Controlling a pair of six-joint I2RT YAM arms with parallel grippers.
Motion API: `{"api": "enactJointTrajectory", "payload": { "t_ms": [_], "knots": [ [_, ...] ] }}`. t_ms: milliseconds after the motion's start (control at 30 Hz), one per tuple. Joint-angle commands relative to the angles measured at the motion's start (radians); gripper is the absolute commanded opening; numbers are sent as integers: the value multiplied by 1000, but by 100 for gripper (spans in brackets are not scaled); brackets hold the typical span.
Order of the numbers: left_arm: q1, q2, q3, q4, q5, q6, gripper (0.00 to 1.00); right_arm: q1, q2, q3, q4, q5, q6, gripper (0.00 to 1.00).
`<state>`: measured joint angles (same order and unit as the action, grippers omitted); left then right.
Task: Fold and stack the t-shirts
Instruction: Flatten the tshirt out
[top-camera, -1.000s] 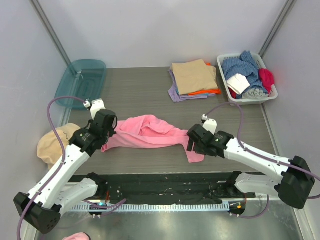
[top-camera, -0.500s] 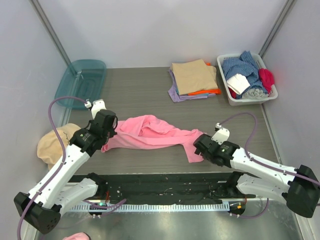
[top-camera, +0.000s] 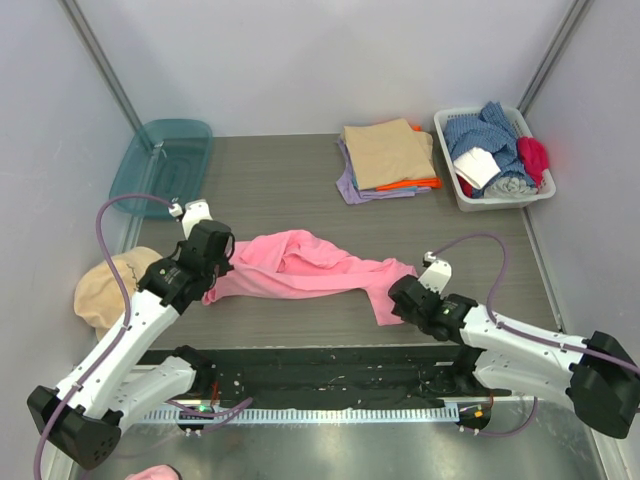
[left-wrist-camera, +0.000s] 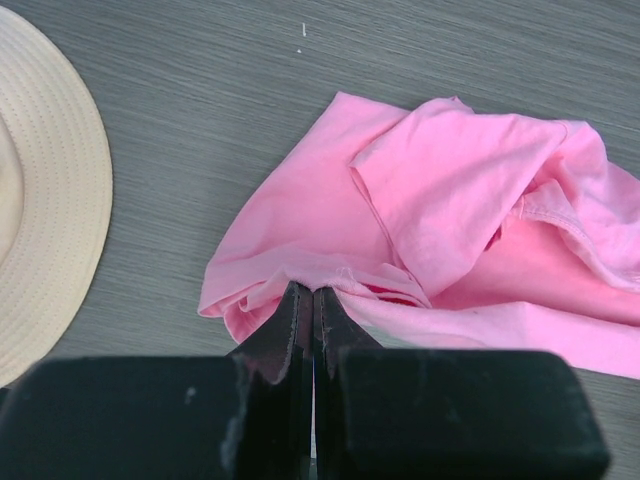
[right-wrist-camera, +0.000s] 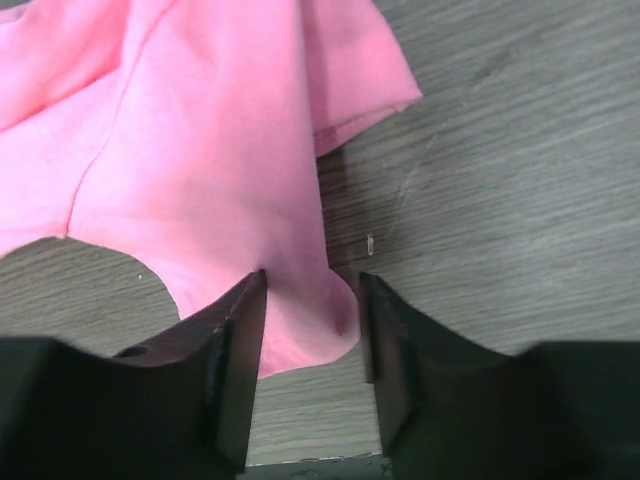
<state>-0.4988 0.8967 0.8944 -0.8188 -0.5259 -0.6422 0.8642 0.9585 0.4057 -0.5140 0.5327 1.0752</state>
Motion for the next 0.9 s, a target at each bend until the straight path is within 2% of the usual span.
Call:
{"api": "enactJointTrajectory", "payload": {
  "t_ms": [0, 33, 100, 233, 300, 433, 567, 733, 867],
  "knots": [
    [6, -8, 3, 38, 3, 16, 0, 6, -29, -2, 83, 29, -52, 35],
    [5, -7, 1, 38, 3, 16, 0, 6, -30, 4, 85, 29, -61, 18],
    [6, -4, 3, 40, 3, 16, 0, 4, -35, 13, 81, 30, -72, 1],
    [5, -4, 1, 40, 7, 16, 0, 6, -56, 91, 30, 33, -101, 1],
    [5, -4, 3, 37, 7, 16, 0, 6, -21, 155, -67, 50, -116, 1],
    [5, -5, 0, 37, 9, 18, 0, 6, 117, 410, -211, 79, -188, 1],
    [5, -13, -5, 37, 17, 16, 0, -11, 293, 652, -309, 89, -305, 1],
    [5, -39, -14, 23, 15, 16, 0, -47, 635, 1005, -478, 35, -504, 1],
    [6, -64, -29, 10, 14, 10, 0, -65, 860, 1180, -521, -2, -618, 1]
  ]
}}
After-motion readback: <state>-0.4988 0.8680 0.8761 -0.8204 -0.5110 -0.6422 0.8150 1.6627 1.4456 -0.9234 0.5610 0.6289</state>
